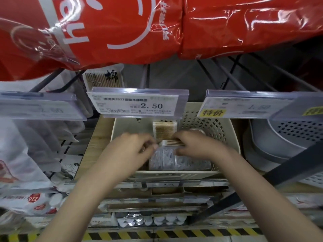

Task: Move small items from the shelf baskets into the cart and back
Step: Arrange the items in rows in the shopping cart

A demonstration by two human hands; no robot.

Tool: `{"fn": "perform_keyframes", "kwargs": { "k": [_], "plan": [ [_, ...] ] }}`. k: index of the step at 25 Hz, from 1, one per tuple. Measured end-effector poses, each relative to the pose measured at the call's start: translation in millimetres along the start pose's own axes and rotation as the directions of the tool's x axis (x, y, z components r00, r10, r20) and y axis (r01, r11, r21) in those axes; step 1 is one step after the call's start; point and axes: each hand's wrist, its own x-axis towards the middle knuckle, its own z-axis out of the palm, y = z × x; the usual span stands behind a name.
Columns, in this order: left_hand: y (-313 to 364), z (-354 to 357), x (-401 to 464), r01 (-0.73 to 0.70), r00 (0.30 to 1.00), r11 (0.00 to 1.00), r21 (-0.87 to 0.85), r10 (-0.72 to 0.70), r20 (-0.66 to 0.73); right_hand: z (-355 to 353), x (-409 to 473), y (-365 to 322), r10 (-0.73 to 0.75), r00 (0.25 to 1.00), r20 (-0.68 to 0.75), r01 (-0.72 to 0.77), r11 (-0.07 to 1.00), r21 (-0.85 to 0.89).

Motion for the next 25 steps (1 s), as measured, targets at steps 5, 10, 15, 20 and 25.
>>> {"fn": "perform_keyframes", "kwargs": {
  "k": [5, 10, 15, 20, 25],
  "plan": [
    [-18, 18, 84, -0.071, 0.997, 0.992, 0.109, 0.071, 0.010, -2, -3, 2, -0.008, 1.000, -0.004, 0.008, 0.999, 0.033],
    [-18, 40, 109, -0.160, 0.985, 0.956, 0.247, 0.138, 0.103, -4, -4, 2, 0.013, 1.000, -0.028, -0.011, 0.998, 0.056],
    [-22, 47, 106, -0.226, 0.968, 0.857, 0.464, 0.145, 0.204, -5, -5, 1, 0.021, 0.999, -0.028, -0.020, 0.999, 0.044],
    [-17, 41, 106, -0.190, 0.977, 0.887, 0.421, 0.129, 0.170, -4, -5, 3, 0.006, 0.999, -0.036, -0.003, 0.998, 0.069],
    [-14, 27, 98, -0.106, 0.994, 0.950, 0.293, 0.092, 0.059, -3, -1, 7, -0.021, 0.998, -0.054, 0.025, 0.997, 0.079]
  ]
}}
